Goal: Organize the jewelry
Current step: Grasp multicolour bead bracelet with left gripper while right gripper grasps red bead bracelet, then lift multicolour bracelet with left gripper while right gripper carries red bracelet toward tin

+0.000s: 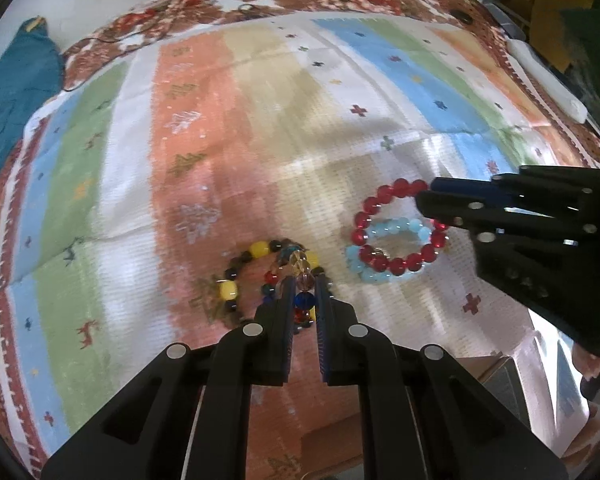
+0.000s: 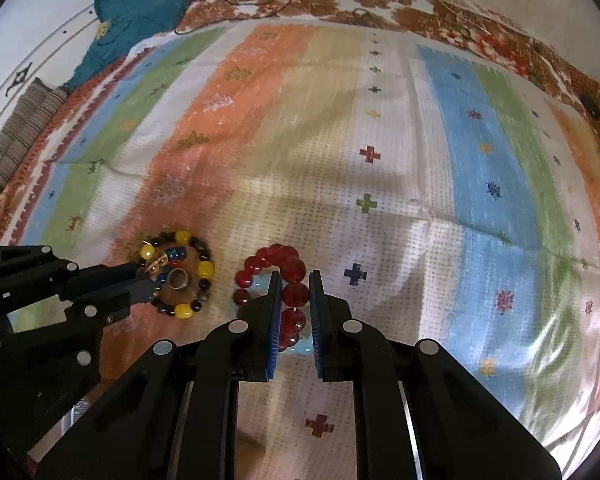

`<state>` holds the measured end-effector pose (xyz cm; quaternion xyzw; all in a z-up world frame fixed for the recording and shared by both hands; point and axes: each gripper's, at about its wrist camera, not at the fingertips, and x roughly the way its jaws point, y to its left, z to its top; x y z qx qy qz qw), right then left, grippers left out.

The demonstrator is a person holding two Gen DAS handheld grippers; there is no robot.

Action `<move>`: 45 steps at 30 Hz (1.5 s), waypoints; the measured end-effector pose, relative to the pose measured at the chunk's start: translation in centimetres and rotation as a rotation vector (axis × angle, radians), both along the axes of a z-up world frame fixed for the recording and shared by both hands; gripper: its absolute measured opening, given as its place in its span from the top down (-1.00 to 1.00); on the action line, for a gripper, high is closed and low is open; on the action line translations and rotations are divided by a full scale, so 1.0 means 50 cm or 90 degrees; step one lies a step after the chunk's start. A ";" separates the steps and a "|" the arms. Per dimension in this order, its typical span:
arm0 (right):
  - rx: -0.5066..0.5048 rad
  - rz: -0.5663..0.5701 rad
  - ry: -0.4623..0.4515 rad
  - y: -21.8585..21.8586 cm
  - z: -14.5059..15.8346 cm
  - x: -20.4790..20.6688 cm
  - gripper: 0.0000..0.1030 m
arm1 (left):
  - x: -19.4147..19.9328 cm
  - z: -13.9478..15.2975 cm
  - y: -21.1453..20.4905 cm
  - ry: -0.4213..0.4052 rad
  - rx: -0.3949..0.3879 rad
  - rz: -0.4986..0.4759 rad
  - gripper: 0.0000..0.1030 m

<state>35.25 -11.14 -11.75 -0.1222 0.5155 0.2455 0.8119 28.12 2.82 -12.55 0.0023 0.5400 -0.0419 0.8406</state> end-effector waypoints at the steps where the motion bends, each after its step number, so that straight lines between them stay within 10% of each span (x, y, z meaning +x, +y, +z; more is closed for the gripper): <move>1: 0.001 0.001 -0.003 0.000 0.004 -0.003 0.72 | -0.001 0.003 0.002 -0.003 0.004 0.004 0.82; 45: 0.024 0.016 -0.116 -0.035 0.147 -0.149 0.72 | -0.130 0.153 0.011 -0.118 -0.002 0.048 0.82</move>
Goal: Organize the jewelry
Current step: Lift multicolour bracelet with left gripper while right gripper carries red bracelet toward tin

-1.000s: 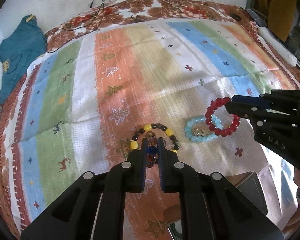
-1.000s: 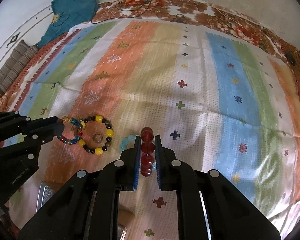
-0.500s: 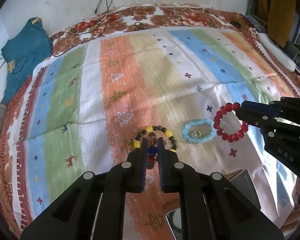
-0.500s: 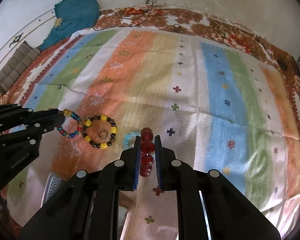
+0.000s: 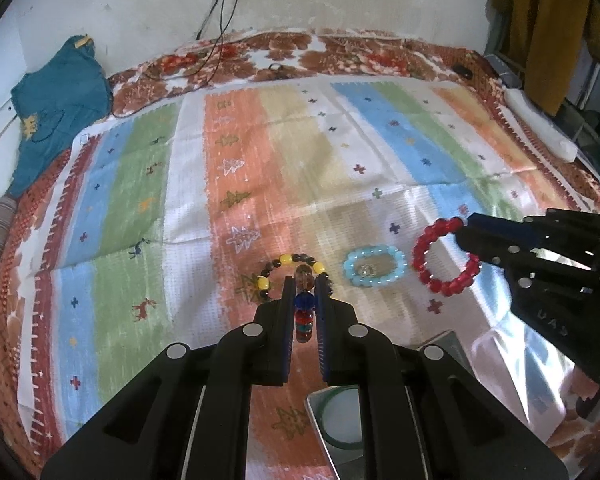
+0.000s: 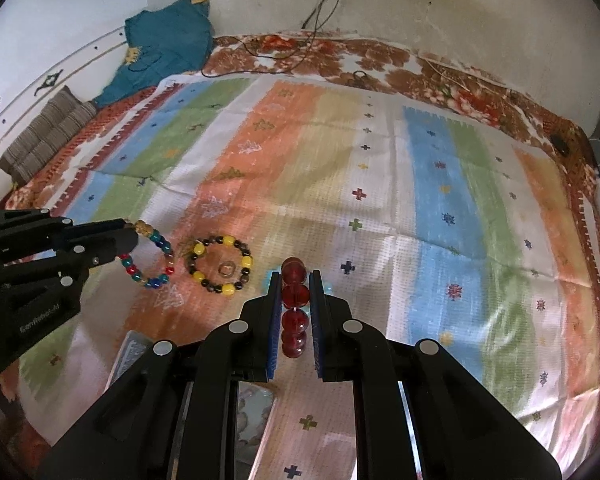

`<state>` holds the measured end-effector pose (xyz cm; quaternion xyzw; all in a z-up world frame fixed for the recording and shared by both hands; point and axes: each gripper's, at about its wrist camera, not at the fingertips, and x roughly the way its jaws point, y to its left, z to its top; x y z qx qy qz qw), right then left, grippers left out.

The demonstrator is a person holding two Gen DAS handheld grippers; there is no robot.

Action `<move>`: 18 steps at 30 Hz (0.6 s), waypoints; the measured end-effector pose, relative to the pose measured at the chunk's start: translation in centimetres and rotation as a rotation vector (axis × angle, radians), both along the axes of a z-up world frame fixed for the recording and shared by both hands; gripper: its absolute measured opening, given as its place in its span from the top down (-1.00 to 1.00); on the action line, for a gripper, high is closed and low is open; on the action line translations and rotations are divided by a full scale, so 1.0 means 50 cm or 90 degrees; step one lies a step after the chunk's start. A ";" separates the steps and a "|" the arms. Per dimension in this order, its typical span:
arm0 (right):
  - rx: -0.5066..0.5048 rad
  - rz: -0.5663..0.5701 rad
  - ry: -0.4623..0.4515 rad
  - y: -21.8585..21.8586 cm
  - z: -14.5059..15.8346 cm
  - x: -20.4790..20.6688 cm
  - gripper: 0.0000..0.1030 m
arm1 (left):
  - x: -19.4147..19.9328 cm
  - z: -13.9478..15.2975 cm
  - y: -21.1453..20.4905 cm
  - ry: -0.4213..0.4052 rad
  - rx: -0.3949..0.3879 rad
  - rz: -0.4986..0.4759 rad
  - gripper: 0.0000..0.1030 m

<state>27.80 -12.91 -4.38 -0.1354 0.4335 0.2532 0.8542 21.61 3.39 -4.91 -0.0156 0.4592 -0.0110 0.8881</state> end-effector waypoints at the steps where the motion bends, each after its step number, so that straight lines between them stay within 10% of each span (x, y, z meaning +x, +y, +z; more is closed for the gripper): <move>1: 0.002 0.002 -0.005 0.000 0.005 -0.006 0.72 | -0.005 0.006 -0.004 -0.005 -0.002 -0.002 0.82; 18: 0.031 0.015 -0.045 -0.022 0.058 -0.091 0.72 | -0.097 0.071 -0.043 -0.057 -0.051 -0.018 0.82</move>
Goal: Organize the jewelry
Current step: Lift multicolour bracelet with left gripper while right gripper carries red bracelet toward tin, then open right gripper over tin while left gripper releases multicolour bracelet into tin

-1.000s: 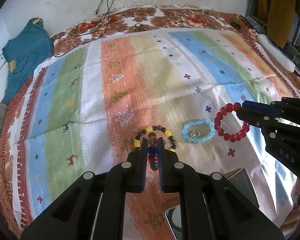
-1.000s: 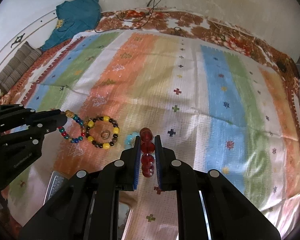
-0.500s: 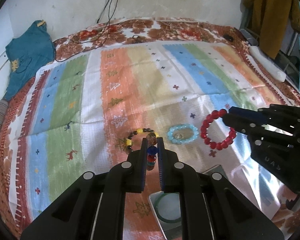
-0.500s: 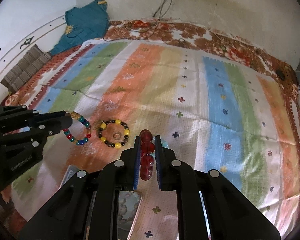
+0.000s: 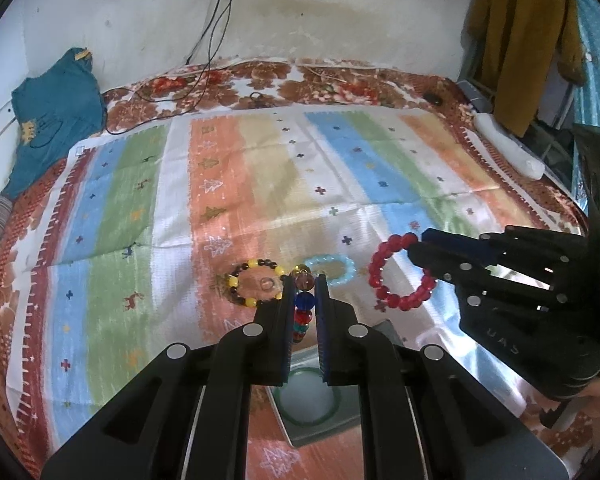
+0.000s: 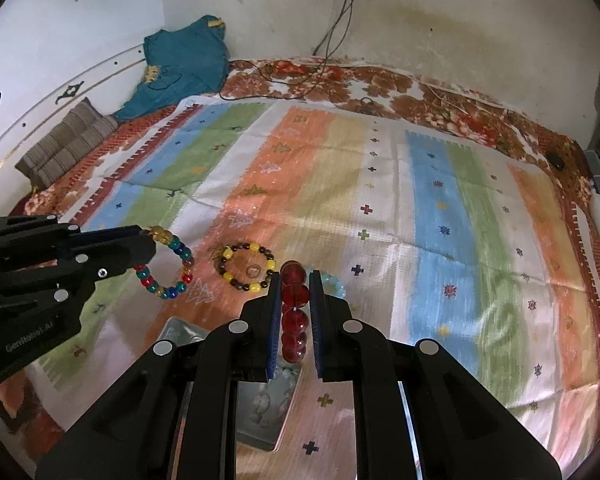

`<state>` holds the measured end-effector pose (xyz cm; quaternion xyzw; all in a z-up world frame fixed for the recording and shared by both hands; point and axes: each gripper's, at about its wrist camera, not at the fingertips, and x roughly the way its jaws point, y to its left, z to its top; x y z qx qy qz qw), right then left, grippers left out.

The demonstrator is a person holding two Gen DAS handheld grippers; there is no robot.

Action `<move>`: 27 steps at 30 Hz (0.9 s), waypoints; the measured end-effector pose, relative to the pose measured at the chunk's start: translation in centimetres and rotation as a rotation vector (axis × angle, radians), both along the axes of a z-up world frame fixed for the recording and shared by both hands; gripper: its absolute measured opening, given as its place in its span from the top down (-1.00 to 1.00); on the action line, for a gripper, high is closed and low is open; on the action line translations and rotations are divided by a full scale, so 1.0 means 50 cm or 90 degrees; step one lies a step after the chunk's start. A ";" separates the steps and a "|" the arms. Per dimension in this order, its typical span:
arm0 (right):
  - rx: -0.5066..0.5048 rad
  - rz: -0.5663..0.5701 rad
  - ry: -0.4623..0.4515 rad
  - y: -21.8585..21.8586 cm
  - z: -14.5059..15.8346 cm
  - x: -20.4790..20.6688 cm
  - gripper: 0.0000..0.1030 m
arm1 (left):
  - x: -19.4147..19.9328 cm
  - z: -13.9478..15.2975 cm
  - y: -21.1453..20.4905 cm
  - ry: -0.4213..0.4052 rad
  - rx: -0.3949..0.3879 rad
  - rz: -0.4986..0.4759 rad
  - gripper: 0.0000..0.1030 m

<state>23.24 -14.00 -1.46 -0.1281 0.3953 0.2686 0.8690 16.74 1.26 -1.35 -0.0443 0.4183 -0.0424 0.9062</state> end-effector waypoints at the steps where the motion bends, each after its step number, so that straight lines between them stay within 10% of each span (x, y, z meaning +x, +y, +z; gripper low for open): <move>1: 0.003 0.002 -0.001 -0.002 0.003 -0.006 0.72 | -0.005 0.000 -0.001 -0.001 0.000 -0.001 0.82; 27: 0.017 0.022 0.004 -0.037 -0.001 -0.109 0.72 | -0.107 -0.023 -0.030 0.022 -0.006 0.010 0.79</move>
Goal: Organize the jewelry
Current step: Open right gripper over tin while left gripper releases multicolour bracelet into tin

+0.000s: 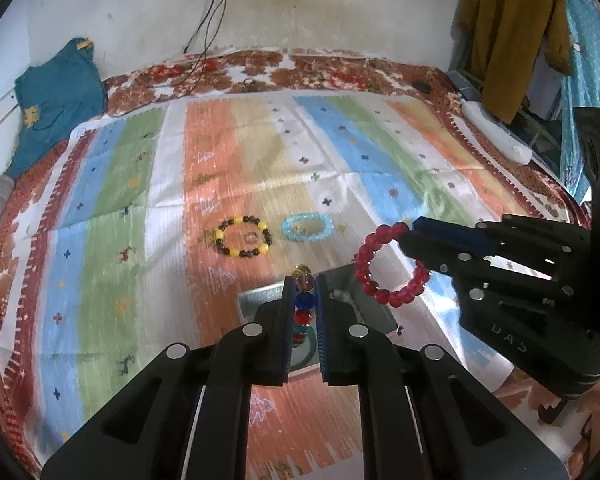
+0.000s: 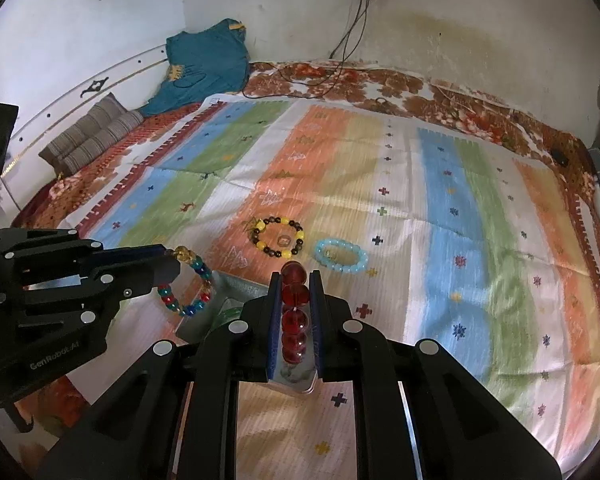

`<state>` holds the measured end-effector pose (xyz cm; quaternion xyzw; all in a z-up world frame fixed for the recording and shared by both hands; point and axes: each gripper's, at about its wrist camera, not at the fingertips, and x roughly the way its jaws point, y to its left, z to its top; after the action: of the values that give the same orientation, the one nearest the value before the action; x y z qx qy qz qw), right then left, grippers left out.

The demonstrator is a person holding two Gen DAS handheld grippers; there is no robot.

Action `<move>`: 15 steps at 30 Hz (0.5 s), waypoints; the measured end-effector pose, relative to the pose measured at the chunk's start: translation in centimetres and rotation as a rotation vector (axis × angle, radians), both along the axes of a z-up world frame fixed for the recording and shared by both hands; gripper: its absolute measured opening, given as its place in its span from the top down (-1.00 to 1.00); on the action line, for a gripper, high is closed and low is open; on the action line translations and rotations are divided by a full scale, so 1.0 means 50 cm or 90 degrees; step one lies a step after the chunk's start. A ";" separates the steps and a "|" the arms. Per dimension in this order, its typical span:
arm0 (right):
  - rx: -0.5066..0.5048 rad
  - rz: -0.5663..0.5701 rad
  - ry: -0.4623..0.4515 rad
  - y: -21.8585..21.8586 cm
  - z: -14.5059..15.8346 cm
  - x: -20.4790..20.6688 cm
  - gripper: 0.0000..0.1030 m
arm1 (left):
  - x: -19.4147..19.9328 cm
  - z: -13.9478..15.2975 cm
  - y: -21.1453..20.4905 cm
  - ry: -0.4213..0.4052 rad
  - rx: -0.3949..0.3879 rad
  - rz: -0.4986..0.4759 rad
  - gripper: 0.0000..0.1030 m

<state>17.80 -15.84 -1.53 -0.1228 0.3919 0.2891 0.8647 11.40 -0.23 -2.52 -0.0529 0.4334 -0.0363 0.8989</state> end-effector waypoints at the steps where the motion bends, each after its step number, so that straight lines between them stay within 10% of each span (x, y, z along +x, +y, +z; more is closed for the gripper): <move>1: -0.003 -0.004 -0.002 -0.002 0.001 0.000 0.68 | 0.001 -0.002 0.005 0.003 0.004 0.016 0.77; 4: 0.003 -0.021 0.003 -0.019 0.008 0.012 0.34 | 0.000 -0.003 0.018 0.005 0.013 0.037 0.54; 15: -0.009 -0.057 0.024 -0.043 -0.010 0.047 0.19 | 0.006 -0.010 0.041 0.015 0.015 0.069 0.26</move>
<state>20.14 -17.99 -2.02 -0.1057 0.4157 0.2494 0.8683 11.71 1.80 -3.03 -0.0664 0.4411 0.0179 0.8948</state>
